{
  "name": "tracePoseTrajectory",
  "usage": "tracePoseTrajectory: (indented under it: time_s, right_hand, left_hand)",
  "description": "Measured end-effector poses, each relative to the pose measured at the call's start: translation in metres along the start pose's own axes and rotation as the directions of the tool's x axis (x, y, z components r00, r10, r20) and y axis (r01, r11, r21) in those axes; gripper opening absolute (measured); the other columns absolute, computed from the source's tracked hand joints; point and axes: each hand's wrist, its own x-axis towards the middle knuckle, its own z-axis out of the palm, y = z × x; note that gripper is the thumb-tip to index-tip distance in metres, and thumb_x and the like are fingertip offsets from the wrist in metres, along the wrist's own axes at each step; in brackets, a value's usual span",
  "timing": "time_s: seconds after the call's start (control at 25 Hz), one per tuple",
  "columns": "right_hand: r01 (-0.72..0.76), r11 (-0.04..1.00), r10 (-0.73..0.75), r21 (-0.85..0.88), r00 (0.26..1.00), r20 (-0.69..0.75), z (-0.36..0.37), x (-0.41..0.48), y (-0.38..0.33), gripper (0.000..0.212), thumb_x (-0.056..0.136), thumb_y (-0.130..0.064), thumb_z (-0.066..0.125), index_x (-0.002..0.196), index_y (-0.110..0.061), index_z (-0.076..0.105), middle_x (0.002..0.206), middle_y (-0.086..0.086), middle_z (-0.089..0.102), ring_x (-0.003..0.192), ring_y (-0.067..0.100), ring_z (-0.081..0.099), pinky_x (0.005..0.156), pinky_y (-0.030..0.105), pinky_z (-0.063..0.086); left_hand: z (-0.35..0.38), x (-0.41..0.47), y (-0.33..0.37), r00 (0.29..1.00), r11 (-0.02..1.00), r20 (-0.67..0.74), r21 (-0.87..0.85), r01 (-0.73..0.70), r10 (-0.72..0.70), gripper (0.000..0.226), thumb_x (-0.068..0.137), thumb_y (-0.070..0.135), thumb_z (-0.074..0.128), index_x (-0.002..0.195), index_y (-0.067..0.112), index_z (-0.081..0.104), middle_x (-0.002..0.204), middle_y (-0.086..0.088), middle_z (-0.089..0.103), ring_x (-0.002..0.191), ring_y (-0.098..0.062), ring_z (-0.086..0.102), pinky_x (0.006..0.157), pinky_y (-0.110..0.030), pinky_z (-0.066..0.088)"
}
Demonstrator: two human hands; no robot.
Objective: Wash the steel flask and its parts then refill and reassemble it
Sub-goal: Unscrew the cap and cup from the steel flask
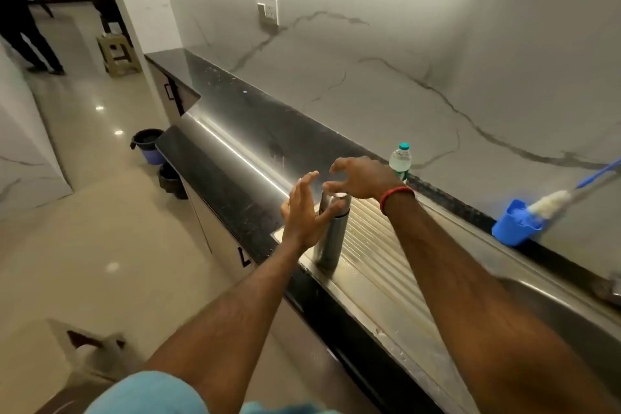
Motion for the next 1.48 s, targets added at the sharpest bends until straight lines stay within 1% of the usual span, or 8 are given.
tracePoseTrajectory:
  time_s: [0.32, 0.48, 0.6, 0.8, 0.96, 1.12, 1.28, 1.48]
  right_hand:
    - [-0.143, 0.942, 0.137, -0.302, 0.990, -0.040, 0.032, 0.021, -0.011, 0.065, 0.087, -0.077, 0.039, 0.103, -0.021, 0.069, 0.088, 0.001, 0.066, 0.079, 0.021, 0.061, 0.069, 0.033, 0.046]
    - [-0.233, 0.891, 0.163, -0.390, 0.965, -0.204, 0.049, 0.017, -0.021, 0.061, 0.089, -0.075, 0.042, 0.083, -0.018, 0.063, 0.068, 0.000, 0.052, 0.064, 0.018, 0.052, 0.057, 0.028, 0.037]
    - [-0.218, 0.922, 0.130, -0.320, 0.953, -0.275, 0.061, 0.016, -0.023, 0.047, 0.093, -0.061, 0.048, 0.092, -0.018, 0.067, 0.073, 0.001, 0.057, 0.066, 0.019, 0.057, 0.059, 0.028, 0.042]
    - [-0.121, 0.939, 0.025, -0.321, 0.957, -0.288, 0.060, 0.022, -0.013, 0.045, 0.094, -0.060, 0.048, 0.100, -0.023, 0.072, 0.087, 0.000, 0.072, 0.076, 0.019, 0.068, 0.066, 0.029, 0.047]
    - [-0.128, 0.925, 0.025, -0.357, 0.960, -0.278, 0.064, 0.029, -0.009, 0.049, 0.093, -0.066, 0.045, 0.101, -0.026, 0.071, 0.088, -0.002, 0.072, 0.077, 0.018, 0.067, 0.069, 0.029, 0.047]
    - [0.029, 0.949, -0.104, -0.312, 0.969, -0.226, 0.061, 0.027, -0.003, 0.044, 0.090, -0.066, 0.053, 0.108, -0.029, 0.068, 0.090, -0.002, 0.073, 0.078, 0.018, 0.068, 0.076, 0.032, 0.052]
    - [0.221, 0.961, -0.233, -0.164, 0.971, -0.056, 0.043, 0.021, 0.000, 0.041, 0.085, -0.059, 0.066, 0.117, -0.033, 0.068, 0.101, -0.003, 0.073, 0.090, 0.018, 0.067, 0.083, 0.032, 0.055]
    - [-0.037, 0.975, 0.055, -0.217, 0.996, 0.075, 0.028, 0.017, -0.013, 0.075, 0.080, -0.079, 0.053, 0.141, -0.035, 0.048, 0.127, 0.004, 0.064, 0.113, 0.024, 0.061, 0.090, 0.040, 0.051]
  left_hand:
    - [0.033, 0.014, -0.013, 0.987, 0.980, 0.117, -0.153, 0.127, -0.110, 0.086, 0.057, 0.069, 0.083, 0.123, 0.020, 0.058, 0.106, 0.004, 0.073, 0.094, -0.015, 0.072, 0.083, -0.044, 0.063]
    - [0.038, 0.012, -0.005, 0.989, 0.964, 0.098, -0.229, 0.134, -0.114, 0.049, 0.068, 0.055, 0.076, 0.101, 0.023, 0.061, 0.092, 0.011, 0.067, 0.079, 0.009, 0.066, 0.070, -0.013, 0.055]
    - [0.039, 0.015, -0.006, 0.979, 0.972, 0.159, -0.172, 0.158, -0.131, 0.047, 0.081, 0.030, 0.078, 0.121, 0.014, 0.059, 0.107, 0.017, 0.051, 0.082, 0.024, 0.050, 0.072, 0.003, 0.039]
    - [0.031, 0.023, -0.006, 0.985, 0.954, 0.170, -0.289, 0.084, -0.035, 0.035, 0.072, 0.037, 0.085, 0.083, 0.035, 0.052, 0.072, 0.023, 0.061, 0.073, 0.010, 0.064, 0.062, -0.010, 0.052]
    - [0.028, 0.027, -0.012, 0.982, 0.944, 0.172, -0.328, -0.024, 0.084, 0.028, 0.066, 0.048, 0.079, 0.084, 0.039, 0.060, 0.083, 0.033, 0.068, 0.074, 0.002, 0.068, 0.061, -0.023, 0.059]
    - [0.032, 0.029, -0.027, 0.976, 0.933, 0.188, -0.358, -0.034, 0.108, 0.040, 0.062, 0.013, 0.092, 0.084, 0.039, 0.070, 0.081, 0.010, 0.073, 0.075, -0.016, 0.072, 0.062, -0.036, 0.061]
    - [0.034, 0.029, -0.039, 0.974, 0.905, 0.225, -0.420, 0.074, 0.024, 0.057, 0.052, 0.024, 0.087, 0.104, 0.018, 0.064, 0.092, 0.000, 0.073, 0.082, -0.015, 0.074, 0.071, -0.036, 0.063]
    - [0.032, 0.026, -0.033, 0.978, 0.923, 0.176, -0.382, -0.035, 0.110, 0.053, 0.063, -0.001, 0.090, 0.091, 0.036, 0.067, 0.083, 0.009, 0.071, 0.080, -0.009, 0.070, 0.070, -0.032, 0.061]
